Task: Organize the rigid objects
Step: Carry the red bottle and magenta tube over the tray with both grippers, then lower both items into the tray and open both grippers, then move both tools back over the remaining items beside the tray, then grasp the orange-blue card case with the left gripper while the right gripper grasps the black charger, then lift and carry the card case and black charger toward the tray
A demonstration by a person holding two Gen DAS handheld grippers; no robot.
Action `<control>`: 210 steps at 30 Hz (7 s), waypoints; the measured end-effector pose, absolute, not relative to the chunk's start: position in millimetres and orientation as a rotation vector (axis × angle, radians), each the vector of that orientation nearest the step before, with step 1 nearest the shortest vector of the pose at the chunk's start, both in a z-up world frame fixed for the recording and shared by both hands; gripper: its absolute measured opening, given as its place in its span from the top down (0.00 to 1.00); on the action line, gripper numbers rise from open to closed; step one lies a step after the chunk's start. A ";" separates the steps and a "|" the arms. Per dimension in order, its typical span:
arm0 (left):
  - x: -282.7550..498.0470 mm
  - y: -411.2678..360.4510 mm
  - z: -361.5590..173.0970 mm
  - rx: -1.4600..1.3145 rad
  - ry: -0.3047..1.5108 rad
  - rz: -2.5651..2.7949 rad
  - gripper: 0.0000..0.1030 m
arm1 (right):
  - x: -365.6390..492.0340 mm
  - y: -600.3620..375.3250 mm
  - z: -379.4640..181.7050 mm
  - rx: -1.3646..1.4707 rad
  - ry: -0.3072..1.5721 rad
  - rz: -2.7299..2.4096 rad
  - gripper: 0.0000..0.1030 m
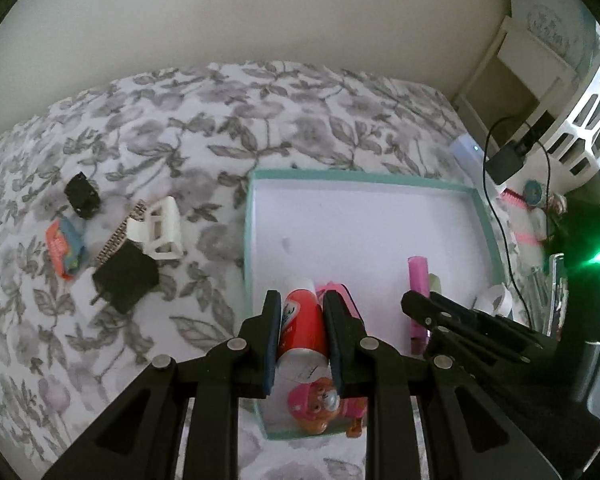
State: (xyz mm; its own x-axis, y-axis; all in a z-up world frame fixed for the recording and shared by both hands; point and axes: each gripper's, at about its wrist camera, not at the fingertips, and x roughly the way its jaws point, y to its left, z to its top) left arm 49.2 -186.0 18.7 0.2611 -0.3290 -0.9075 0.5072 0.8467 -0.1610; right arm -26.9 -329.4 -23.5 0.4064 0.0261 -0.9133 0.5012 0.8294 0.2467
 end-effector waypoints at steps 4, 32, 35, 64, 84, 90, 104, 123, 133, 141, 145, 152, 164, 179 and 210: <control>50.6 -193.9 10.0 0.187 1.170 -0.559 0.78 | -27.9 -333.9 -25.8 0.536 1.128 -0.327 0.79; 44.5 -200.8 -44.0 0.275 1.298 -0.526 0.77 | -19.6 -323.6 -55.8 0.464 1.228 -0.310 0.79; 44.9 -203.5 -43.9 0.291 1.305 -0.531 0.77 | -19.7 -323.1 -56.1 0.459 1.229 -0.311 0.78; 71.8 -158.5 -10.3 0.180 1.242 -0.353 0.17 | -20.6 -321.5 -38.0 0.422 1.173 -0.360 0.53; 84.3 -133.5 -10.0 0.188 1.179 -0.227 0.08 | -23.6 -327.2 -42.6 0.433 1.159 -0.403 0.00; 89.5 -123.8 -9.3 0.131 1.188 -0.226 0.08 | -25.1 -328.0 -40.0 0.427 1.135 -0.412 0.00; 112.8 -74.7 8.5 0.019 1.100 -0.180 0.08 | -20.8 -322.4 -27.6 0.411 1.046 -0.383 0.00; 145.0 15.1 20.3 -0.070 1.050 -0.004 0.08 | 22.2 -237.4 1.6 0.343 0.976 -0.160 0.00; 164.2 20.8 -9.8 -0.121 1.178 0.004 0.08 | 62.1 -181.6 -11.9 0.274 1.025 0.008 0.04; 181.6 27.4 -23.4 -0.139 1.220 0.029 0.08 | 87.9 -159.3 -31.7 0.270 1.074 0.094 0.08; 189.8 26.8 -32.7 -0.155 1.237 0.032 0.08 | 97.8 -150.8 -42.8 0.275 1.108 0.144 0.11; 197.9 23.3 -47.9 -0.176 1.262 0.021 0.08 | 104.0 -140.5 -50.8 0.271 1.126 0.222 0.22; 210.0 4.5 -68.2 -0.151 1.267 -0.023 0.11 | 111.2 -145.5 -50.9 0.312 1.126 0.281 0.31; 215.2 -4.8 -73.1 -0.132 1.268 -0.080 0.56 | 112.7 -148.6 -52.7 0.328 1.130 0.296 0.31; 174.9 -5.6 -47.2 -0.087 1.289 -0.133 0.78 | 86.4 -166.6 -26.1 0.364 1.126 0.233 0.31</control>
